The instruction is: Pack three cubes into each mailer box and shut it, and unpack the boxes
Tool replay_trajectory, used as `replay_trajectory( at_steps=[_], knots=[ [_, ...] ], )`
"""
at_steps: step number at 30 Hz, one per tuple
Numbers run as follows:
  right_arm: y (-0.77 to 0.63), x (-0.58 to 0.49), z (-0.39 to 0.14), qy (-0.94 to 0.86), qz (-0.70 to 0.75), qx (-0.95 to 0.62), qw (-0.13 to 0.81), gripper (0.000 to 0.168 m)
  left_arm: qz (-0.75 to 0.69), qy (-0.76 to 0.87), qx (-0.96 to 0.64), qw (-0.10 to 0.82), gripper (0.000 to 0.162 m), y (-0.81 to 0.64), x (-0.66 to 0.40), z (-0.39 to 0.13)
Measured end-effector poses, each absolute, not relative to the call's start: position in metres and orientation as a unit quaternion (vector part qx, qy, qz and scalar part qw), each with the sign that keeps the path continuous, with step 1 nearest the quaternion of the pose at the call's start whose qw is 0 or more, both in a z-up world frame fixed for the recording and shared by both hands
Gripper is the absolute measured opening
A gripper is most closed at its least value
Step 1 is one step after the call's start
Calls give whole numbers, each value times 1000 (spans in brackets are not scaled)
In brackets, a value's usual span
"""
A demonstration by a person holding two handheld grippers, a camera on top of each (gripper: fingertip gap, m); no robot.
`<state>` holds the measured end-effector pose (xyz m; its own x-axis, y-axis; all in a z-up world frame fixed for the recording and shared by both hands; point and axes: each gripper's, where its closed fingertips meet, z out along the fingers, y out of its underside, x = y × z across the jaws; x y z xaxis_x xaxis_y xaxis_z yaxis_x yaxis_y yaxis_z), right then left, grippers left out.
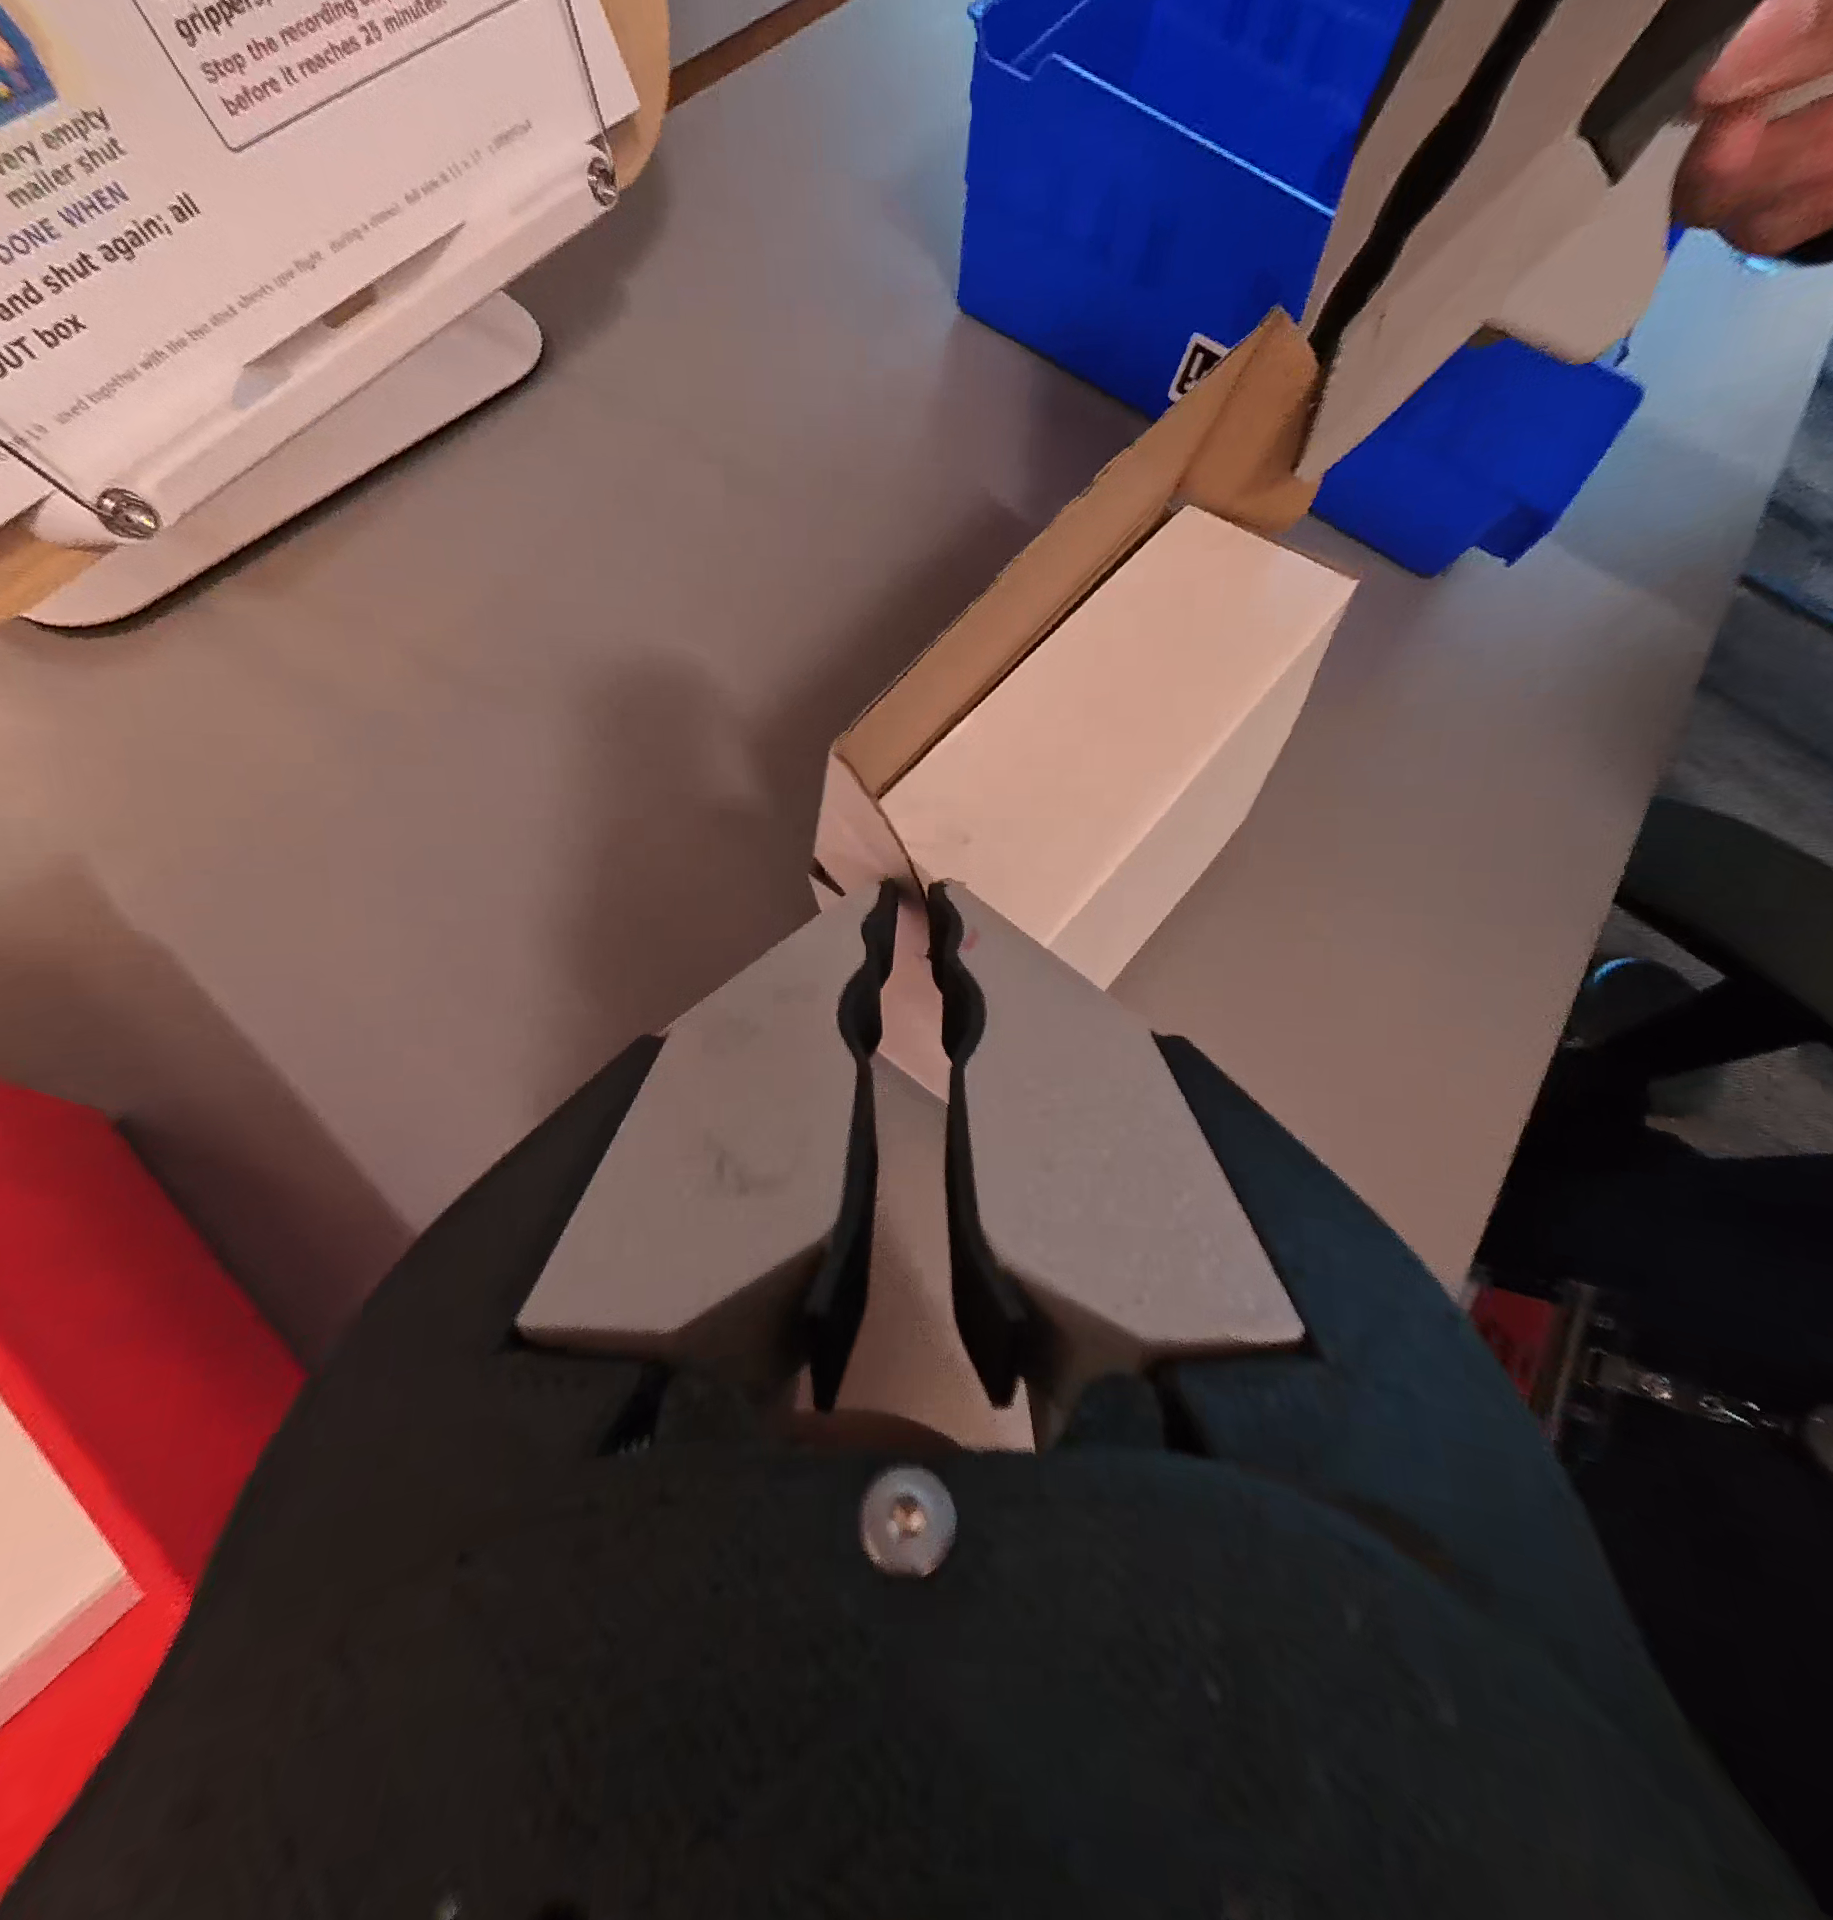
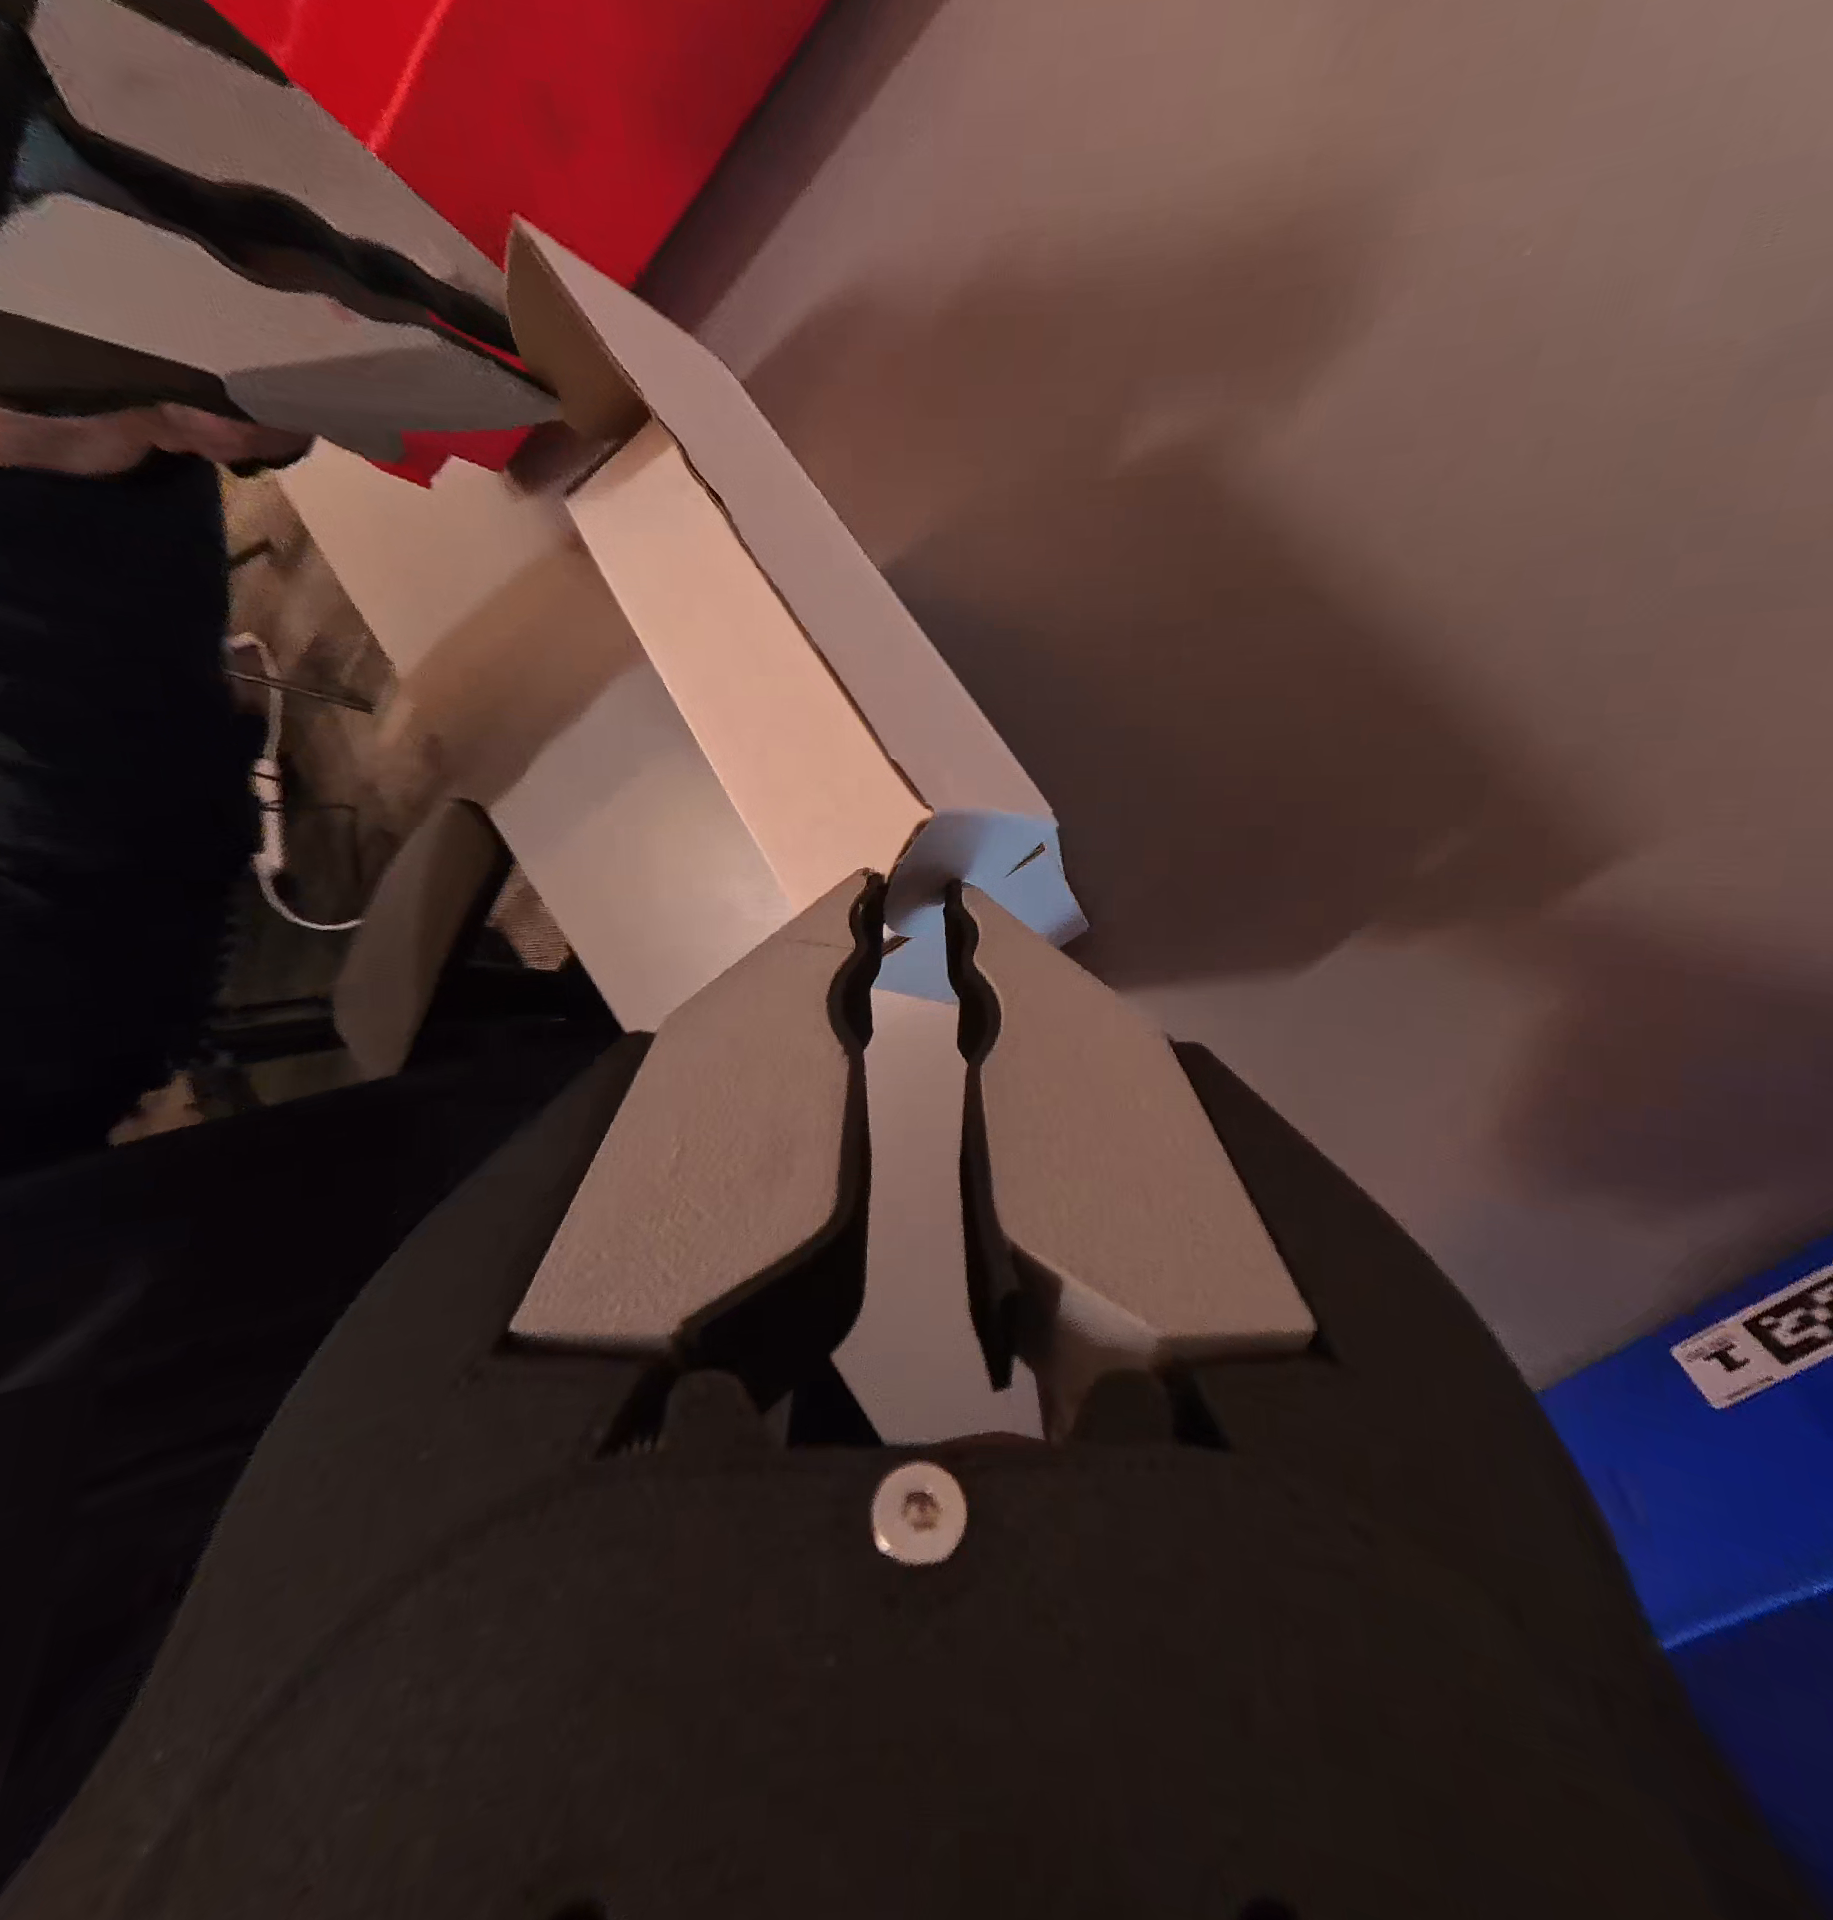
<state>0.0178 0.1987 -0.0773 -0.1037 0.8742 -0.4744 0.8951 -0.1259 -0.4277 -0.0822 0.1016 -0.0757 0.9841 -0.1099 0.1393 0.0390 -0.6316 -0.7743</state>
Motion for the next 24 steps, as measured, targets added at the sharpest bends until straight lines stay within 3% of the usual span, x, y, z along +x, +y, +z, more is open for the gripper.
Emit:
replay_trajectory(
  at_steps=[12,20,24],
  knots=[
    [222,6,-64,626,-349,685,-131,6,-171,-7,-878,446,4,103,-67,-68],
    [222,12,-74,635,-348,675,-142,6,-170,-14,-872,458,4,108,-70,-67],
    [222,15,-83,624,-363,681,-122,4,-88,-6,-882,463,2,102,-76,-75]
  ],
)
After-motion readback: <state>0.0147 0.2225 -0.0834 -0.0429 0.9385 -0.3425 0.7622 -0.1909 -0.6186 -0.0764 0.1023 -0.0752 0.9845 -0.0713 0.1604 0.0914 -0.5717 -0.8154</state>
